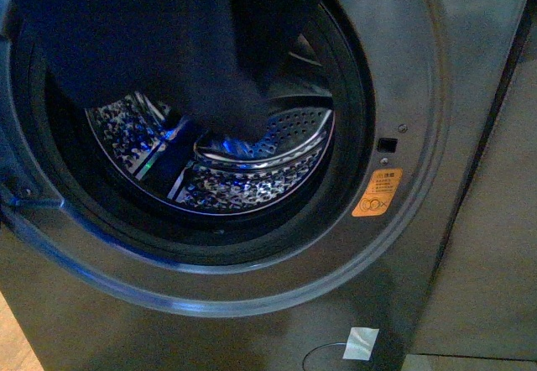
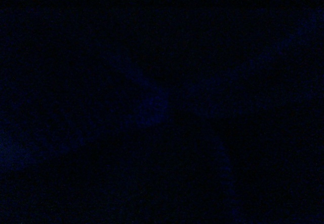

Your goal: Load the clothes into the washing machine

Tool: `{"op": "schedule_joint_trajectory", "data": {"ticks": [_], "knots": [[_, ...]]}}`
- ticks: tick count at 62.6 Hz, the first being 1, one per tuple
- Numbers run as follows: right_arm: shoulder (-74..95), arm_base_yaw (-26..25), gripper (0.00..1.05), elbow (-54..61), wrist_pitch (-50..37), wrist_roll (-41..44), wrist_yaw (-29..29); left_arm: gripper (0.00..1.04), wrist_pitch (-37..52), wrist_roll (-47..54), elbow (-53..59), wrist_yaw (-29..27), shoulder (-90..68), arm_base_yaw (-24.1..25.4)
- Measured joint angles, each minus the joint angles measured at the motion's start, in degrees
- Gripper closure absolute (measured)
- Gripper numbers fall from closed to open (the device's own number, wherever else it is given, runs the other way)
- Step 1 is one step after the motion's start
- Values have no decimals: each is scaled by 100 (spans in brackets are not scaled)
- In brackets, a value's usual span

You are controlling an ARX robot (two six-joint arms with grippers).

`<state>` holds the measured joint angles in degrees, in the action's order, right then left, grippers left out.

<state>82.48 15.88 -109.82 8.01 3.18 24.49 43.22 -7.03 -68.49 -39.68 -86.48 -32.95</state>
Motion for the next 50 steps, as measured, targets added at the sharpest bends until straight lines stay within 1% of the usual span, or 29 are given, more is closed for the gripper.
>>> {"op": "schedule_joint_trajectory", "data": {"ticks": [17, 22, 33, 50], "knots": [[0, 0, 7, 0, -4, 0, 0, 97, 284, -225, 1178, 363, 85, 289], [0, 0, 7, 0, -4, 0, 0, 97, 341, -308, 1349, 407, -20, 380], [0, 0, 7, 0, -4, 2, 0, 97, 695, -549, 1622, 562, -490, 553], [0, 0, 7, 0, -4, 2, 0, 97, 1091, -870, 2096, 787, -1569, 640]]}}
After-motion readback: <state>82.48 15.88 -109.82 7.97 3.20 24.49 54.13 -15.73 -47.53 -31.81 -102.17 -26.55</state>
